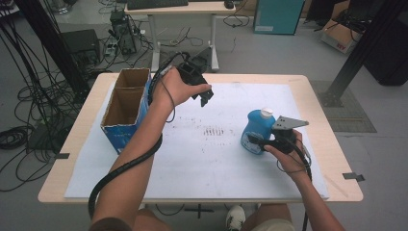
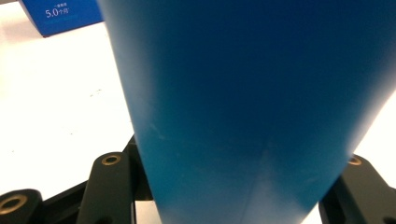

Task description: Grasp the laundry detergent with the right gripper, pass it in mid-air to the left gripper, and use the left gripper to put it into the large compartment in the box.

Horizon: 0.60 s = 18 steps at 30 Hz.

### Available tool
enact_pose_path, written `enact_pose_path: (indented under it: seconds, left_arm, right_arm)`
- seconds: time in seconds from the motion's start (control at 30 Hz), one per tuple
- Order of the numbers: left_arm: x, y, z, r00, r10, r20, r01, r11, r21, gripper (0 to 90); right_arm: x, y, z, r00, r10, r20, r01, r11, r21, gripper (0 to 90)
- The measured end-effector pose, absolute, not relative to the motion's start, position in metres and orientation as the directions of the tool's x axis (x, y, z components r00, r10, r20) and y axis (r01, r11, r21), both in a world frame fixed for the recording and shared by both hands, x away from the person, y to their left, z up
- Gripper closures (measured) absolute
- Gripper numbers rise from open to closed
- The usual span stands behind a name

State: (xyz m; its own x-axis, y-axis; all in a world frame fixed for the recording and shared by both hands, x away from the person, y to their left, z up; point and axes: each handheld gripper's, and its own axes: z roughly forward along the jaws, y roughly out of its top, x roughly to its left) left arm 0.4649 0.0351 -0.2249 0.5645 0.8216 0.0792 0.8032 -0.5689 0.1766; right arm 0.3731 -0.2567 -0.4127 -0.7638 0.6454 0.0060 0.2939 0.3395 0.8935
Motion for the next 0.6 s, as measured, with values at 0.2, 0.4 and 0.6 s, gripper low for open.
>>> enact_pose_path:
  seconds: [0.2, 0.4, 0.6]
  left_arm:
    - [0.4643, 0.036, -0.2246, 0.563, 0.823, 0.079, 0.804, -0.567, 0.18, 7.3]
    - [0.4632, 0.0374, -0.2258, 0.566, 0.821, 0.075, 0.802, -0.569, 0.18, 7.3]
    - [0.4616, 0.0401, -0.2238, 0.574, 0.816, 0.07, 0.797, -0.576, 0.184, 7.2]
  right_arm:
    - [0.3729, -0.2566, -0.4123, -0.762, 0.648, 0.008, 0.299, 0.34, 0.892, 42.4]
    - [0.3733, -0.2556, -0.411, -0.761, 0.649, 0.004, 0.301, 0.348, 0.888, 42.4]
    - [0.3747, -0.2533, -0.407, -0.763, 0.646, -0.006, 0.31, 0.373, 0.874, 42.6]
